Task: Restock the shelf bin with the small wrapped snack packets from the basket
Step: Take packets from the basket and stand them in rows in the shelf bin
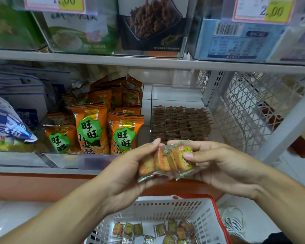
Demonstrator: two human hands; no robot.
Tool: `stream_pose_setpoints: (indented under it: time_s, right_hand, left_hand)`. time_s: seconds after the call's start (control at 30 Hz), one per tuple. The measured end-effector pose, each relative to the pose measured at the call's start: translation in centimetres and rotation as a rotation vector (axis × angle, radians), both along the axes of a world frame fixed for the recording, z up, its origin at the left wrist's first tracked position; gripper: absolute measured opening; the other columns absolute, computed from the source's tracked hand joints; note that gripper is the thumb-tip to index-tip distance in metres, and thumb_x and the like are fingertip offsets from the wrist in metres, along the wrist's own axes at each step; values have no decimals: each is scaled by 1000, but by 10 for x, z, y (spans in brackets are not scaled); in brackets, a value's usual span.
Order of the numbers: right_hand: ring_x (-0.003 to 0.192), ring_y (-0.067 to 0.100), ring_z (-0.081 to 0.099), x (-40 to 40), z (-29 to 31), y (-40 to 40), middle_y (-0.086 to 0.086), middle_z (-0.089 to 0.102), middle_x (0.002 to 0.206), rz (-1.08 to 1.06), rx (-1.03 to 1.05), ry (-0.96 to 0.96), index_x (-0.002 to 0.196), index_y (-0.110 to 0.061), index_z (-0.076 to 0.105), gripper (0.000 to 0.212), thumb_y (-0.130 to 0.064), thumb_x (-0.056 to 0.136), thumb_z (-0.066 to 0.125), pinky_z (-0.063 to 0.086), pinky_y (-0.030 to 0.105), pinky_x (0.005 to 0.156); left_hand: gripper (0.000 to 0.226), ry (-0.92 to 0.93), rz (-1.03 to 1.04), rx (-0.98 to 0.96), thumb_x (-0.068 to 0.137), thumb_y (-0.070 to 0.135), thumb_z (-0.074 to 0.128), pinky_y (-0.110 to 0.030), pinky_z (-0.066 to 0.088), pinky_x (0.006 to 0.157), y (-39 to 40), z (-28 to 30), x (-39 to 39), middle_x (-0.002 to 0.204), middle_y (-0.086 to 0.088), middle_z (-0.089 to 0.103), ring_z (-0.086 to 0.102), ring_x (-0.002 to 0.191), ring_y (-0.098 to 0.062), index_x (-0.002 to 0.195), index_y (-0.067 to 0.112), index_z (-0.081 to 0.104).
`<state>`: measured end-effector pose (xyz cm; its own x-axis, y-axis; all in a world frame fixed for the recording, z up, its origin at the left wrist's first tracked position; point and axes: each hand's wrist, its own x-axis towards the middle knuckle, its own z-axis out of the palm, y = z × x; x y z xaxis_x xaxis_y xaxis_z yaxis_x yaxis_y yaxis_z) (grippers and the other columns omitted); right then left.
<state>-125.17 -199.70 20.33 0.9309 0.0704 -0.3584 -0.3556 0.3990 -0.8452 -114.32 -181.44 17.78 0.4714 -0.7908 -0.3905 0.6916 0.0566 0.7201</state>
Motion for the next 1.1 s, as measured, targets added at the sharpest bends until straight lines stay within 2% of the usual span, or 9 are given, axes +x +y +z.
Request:
stream_pose_setpoints:
  time_s: [0.1, 0.23, 0.37, 0.43, 0.6, 0.77, 0.97, 1.03, 1.1]
  right_hand:
    - [113, 34, 65, 3, -5, 5, 20, 68, 126, -39, -49, 3, 122, -11, 71, 41, -5, 81, 72, 46, 44, 106]
    - [106, 29, 67, 7, -5, 5, 21, 68, 125, -130, -71, 15, 122, -7, 70, 42, -6, 80, 67, 51, 38, 99]
    - [104, 26, 68, 4, 5, 5, 23, 67, 123, 10, 86, -19, 123, -2, 69, 40, -5, 83, 70, 57, 33, 95]
    - [97, 26, 72, 1, 2, 13, 22, 70, 117, 83, 74, -28, 122, -3, 69, 42, -7, 80, 72, 59, 32, 86]
    - [96, 28, 70, 4, -13, 25, 21, 72, 116, -132, -256, -30, 110, -10, 75, 34, -9, 76, 78, 59, 32, 79]
    - [91, 21, 69, 6, -12, 13, 14, 75, 104, -125, -200, -36, 111, -12, 75, 35, -14, 76, 80, 56, 23, 70]
    - [74, 9, 69, 8, -14, 10, 3, 75, 86, -164, -81, -14, 115, -13, 74, 34, -18, 81, 72, 57, 25, 72]
    - [82, 13, 70, 8, -13, 11, 7, 76, 96, -174, -98, -3, 117, -16, 74, 36, -24, 82, 69, 55, 28, 75]
    - [96, 22, 71, 8, -13, 11, 12, 74, 115, -182, -124, -3, 116, -20, 74, 35, -27, 83, 68, 53, 31, 78]
  left_hand:
    - [35, 14, -15, 22, 75, 38, 76, -42, 65, 67, 4, -4, 3, 112, -20, 75, 75, 102, -34, 97, 11, 81]
    - [32, 77, 81, 5, 65, 25, 83, -42, 64, 62, 5, -6, 8, 103, -22, 76, 77, 90, -35, 91, 5, 80]
    - [72, -76, 185, 94, 47, 29, 90, -29, 59, 54, 0, -7, 4, 100, -11, 79, 78, 81, -21, 115, 16, 70]
    - [79, -111, 227, 118, 42, 30, 91, -27, 57, 50, -2, -9, 2, 94, -8, 80, 78, 75, -18, 117, 18, 68]
    - [69, -42, 226, 78, 56, 24, 89, -33, 62, 61, -1, -13, 5, 104, -16, 78, 78, 90, -28, 120, 12, 65]
    - [55, -63, 260, 95, 63, 9, 78, -39, 63, 63, -4, -18, 12, 100, -17, 78, 78, 85, -30, 117, 6, 66]
    - [43, -40, 230, 63, 67, 13, 77, -37, 63, 63, -3, -19, 12, 104, -20, 77, 77, 92, -32, 109, 3, 75]
    - [38, -28, 222, 39, 67, 16, 77, -38, 62, 63, -1, -17, 11, 104, -17, 78, 77, 93, -31, 103, 5, 77]
    - [48, -27, 233, 24, 65, 18, 76, -36, 62, 63, -1, -13, 10, 105, -16, 78, 77, 93, -29, 111, 5, 73]
